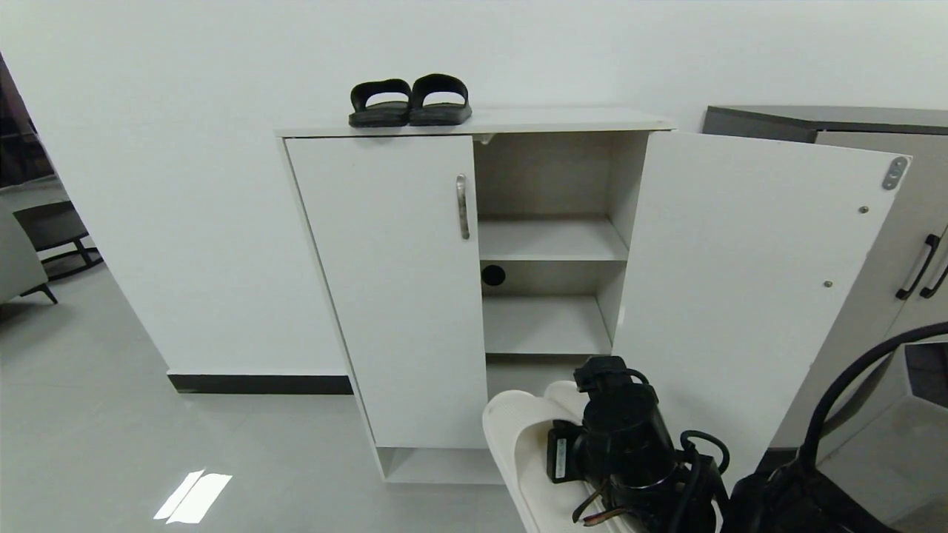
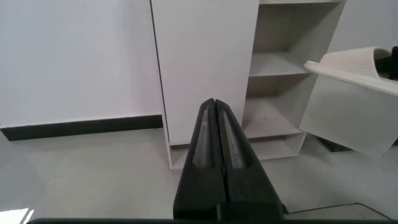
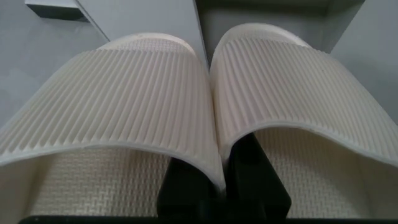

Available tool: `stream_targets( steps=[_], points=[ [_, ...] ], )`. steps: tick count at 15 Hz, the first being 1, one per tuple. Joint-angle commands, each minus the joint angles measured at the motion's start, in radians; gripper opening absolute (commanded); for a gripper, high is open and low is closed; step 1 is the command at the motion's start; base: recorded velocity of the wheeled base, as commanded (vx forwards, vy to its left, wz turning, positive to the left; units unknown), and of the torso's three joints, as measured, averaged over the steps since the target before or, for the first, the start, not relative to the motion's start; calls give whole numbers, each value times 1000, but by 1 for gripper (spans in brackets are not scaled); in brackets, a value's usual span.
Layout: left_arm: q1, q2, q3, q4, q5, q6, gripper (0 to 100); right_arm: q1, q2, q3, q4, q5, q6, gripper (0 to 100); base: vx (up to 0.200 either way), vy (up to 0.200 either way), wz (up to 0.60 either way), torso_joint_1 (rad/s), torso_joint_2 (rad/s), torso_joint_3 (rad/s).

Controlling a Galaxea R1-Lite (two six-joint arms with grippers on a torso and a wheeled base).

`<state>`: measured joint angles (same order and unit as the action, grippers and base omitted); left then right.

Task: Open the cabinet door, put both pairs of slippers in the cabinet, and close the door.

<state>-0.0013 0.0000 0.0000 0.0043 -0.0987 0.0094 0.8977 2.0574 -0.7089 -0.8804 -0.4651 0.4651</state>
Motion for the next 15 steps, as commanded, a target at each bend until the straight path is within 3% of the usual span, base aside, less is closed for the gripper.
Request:
stream_targets(
  steps=[1, 8, 12, 15],
  points=[
    [1, 3, 0, 0, -1, 0, 0, -5, 10, -6, 0, 0, 0, 0, 0, 0, 0, 7, 7, -188],
    [0, 3, 0, 0, -1, 0, 0, -25, 43, -58, 3, -29, -5, 0, 0, 0, 0, 5, 4, -193],
    [0, 3, 0, 0, -1, 0, 0, -26, 101, -136, 1, -184, -65, 0, 0, 0, 0, 5, 4, -195],
    [0, 3, 0, 0, -1, 0, 0, -48, 139, -205, -29, -213, -178, 0, 0, 0, 0, 2, 1, -33]
  ],
)
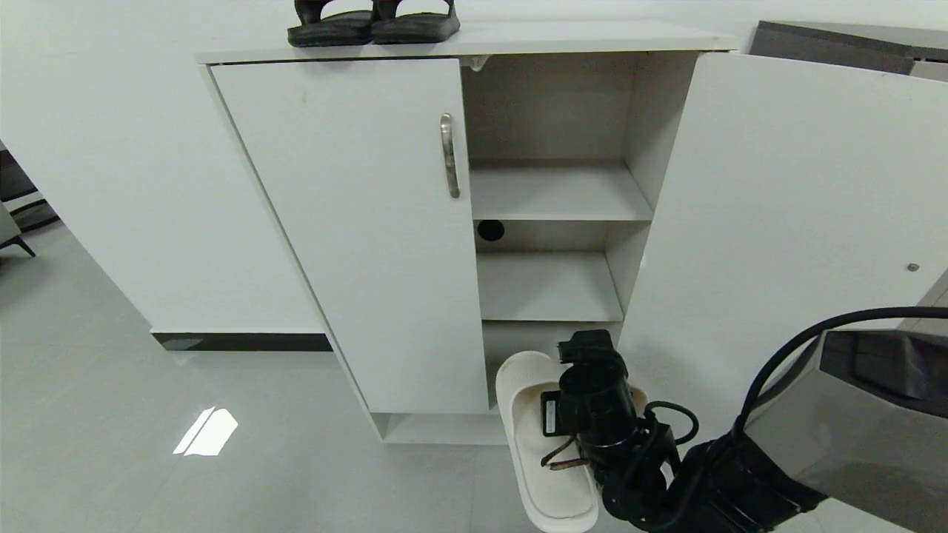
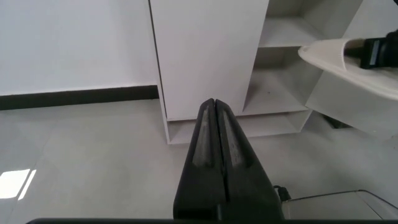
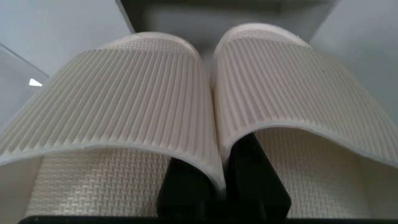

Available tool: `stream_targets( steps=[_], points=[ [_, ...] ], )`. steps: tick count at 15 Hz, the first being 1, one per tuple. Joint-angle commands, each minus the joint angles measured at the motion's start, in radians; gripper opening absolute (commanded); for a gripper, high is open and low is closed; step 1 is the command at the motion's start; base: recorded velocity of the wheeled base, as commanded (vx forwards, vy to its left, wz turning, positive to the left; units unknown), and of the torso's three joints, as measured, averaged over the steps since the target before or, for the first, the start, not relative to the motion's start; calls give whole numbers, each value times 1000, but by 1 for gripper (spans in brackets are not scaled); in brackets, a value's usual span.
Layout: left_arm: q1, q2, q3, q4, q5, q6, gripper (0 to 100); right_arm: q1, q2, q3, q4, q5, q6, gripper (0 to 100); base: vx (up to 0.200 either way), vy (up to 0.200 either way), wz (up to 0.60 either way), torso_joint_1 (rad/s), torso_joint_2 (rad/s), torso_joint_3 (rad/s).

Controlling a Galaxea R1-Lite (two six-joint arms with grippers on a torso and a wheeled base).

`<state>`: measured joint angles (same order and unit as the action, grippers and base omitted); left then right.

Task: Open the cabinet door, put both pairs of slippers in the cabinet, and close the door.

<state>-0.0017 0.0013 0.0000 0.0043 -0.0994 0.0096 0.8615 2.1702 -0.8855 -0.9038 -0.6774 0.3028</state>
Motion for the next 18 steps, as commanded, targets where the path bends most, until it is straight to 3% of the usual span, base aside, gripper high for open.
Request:
stream_targets(
  steps=[1, 5, 10, 18],
  points=[
    [0, 2, 0, 0, 0, 1, 0, -29, 57, -50, -63, 1, -77, 0, 0, 0, 0, 0, 0, 0],
    [0, 2, 0, 0, 0, 3, 0, -78, 212, -130, -340, -30, -275, 0, 0, 0, 0, 0, 0, 0],
    [2, 2, 0, 0, 0, 3, 0, -79, 217, -141, -310, -31, -274, 0, 0, 0, 0, 0, 0, 0],
    [0, 2, 0, 0, 0, 3, 0, -90, 234, -179, -300, -30, -258, 0, 200, 0, 0, 2, 3, -1]
  ],
)
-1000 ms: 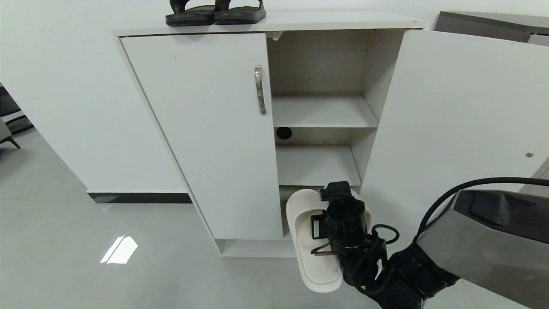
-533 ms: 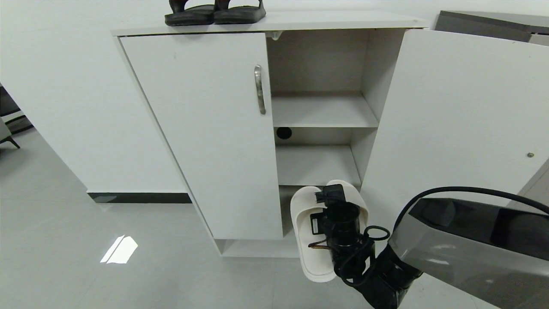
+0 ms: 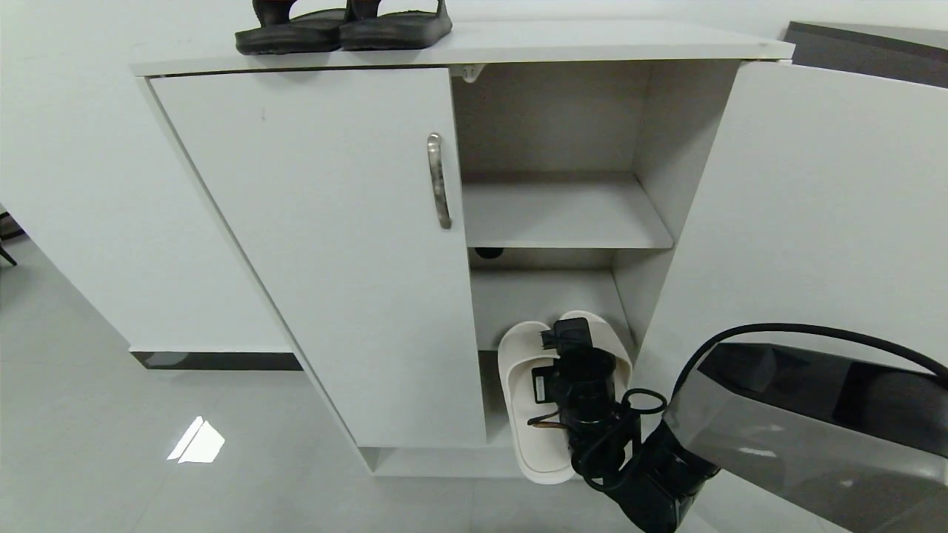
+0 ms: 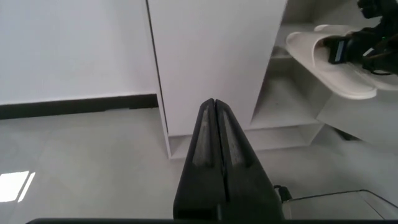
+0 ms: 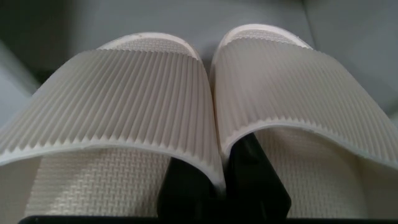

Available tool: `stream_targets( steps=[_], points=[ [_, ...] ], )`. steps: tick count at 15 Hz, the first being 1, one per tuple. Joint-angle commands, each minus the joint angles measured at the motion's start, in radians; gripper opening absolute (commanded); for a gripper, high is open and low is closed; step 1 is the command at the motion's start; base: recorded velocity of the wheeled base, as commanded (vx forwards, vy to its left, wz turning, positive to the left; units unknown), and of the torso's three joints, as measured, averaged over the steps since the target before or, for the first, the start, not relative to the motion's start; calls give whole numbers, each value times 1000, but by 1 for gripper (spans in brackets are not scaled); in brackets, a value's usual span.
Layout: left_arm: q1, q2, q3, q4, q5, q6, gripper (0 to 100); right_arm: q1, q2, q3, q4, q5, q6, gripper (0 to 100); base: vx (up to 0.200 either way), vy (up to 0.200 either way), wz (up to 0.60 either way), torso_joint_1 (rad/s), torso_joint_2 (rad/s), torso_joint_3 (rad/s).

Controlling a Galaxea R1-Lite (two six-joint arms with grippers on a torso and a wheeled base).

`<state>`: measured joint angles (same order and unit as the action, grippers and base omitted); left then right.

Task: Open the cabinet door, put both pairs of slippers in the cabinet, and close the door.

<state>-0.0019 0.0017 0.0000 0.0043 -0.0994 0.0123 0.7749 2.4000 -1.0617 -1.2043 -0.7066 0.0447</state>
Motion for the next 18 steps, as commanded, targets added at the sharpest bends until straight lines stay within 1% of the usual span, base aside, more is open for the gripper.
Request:
stream_targets(
  steps=[1, 4, 8, 18],
  points=[
    [0, 1, 0, 0, 0, 0, 0, -9, 7, -12, 2, -1, 1, 0, 200, 0, 0, 2, -2, -2],
    [0, 1, 0, 0, 0, 0, 0, -23, 25, -41, 2, -1, 1, 0, 200, 0, 0, 4, 5, 4],
    [0, 1, 0, 0, 0, 0, 0, -48, 57, -116, 46, -1, 23, 0, 200, 0, 0, 5, 2, 2],
    [0, 1, 0, 0, 0, 0, 0, -77, 169, -281, 94, 1, 40, 0, 0, 0, 0, 0, 0, 0]
  ],
)
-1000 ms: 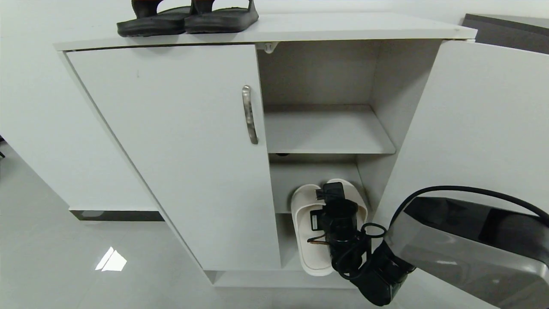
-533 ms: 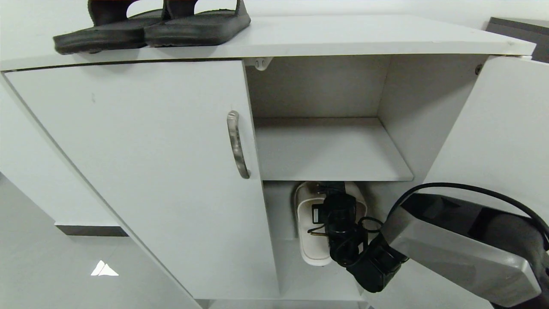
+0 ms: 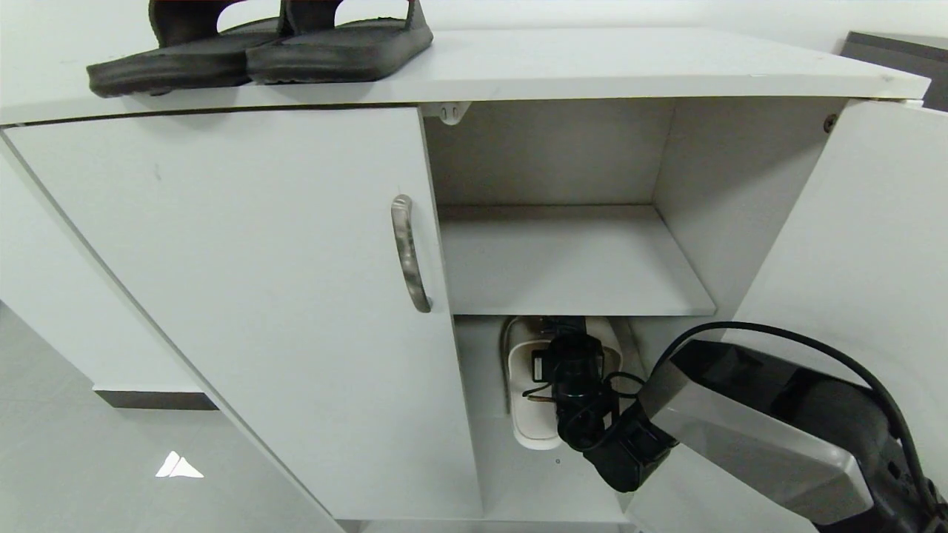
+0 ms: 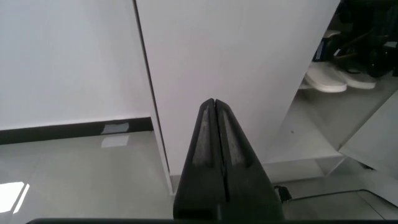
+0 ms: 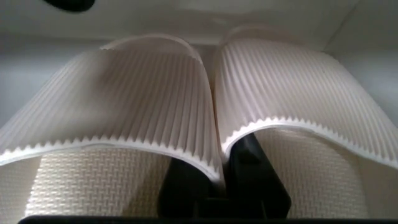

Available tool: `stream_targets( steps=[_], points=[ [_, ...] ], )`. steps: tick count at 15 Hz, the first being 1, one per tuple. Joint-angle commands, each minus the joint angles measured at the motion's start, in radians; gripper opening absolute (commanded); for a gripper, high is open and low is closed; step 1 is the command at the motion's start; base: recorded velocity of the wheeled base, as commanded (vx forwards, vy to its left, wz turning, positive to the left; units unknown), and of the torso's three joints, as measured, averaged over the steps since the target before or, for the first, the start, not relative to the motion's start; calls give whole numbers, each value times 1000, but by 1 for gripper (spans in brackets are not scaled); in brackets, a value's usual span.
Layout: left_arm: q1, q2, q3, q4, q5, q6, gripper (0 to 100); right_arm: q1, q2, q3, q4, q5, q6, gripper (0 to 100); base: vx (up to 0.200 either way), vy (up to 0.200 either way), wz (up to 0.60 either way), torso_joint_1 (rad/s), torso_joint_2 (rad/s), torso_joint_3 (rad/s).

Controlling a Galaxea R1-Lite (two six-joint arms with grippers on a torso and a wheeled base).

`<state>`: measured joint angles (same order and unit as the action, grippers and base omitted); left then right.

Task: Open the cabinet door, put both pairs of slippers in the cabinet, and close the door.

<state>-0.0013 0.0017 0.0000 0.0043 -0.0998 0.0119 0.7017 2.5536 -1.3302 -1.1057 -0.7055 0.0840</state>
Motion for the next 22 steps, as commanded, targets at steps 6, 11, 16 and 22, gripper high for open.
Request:
stream_targets(
  steps=[6, 11, 16, 22],
  points=[
    [0, 1, 0, 0, 0, 0, 0, -16, 82, -107, 58, 1, 0, 0, 0, 0, 0, 0, 0, 0],
    [0, 1, 0, 0, 0, 0, 0, -19, 34, -32, 33, 26, 2, 100, 0, 0, 0, 0, 0, 0],
    [1, 1, 0, 0, 0, -1, 0, 24, -220, 433, -201, 182, -4, 100, 0, 0, 0, 0, 0, 0],
    [0, 1, 0, 0, 0, 0, 0, 87, -414, 764, -355, 344, 37, 100, -167, 0, 0, 1, 0, 2]
  ],
)
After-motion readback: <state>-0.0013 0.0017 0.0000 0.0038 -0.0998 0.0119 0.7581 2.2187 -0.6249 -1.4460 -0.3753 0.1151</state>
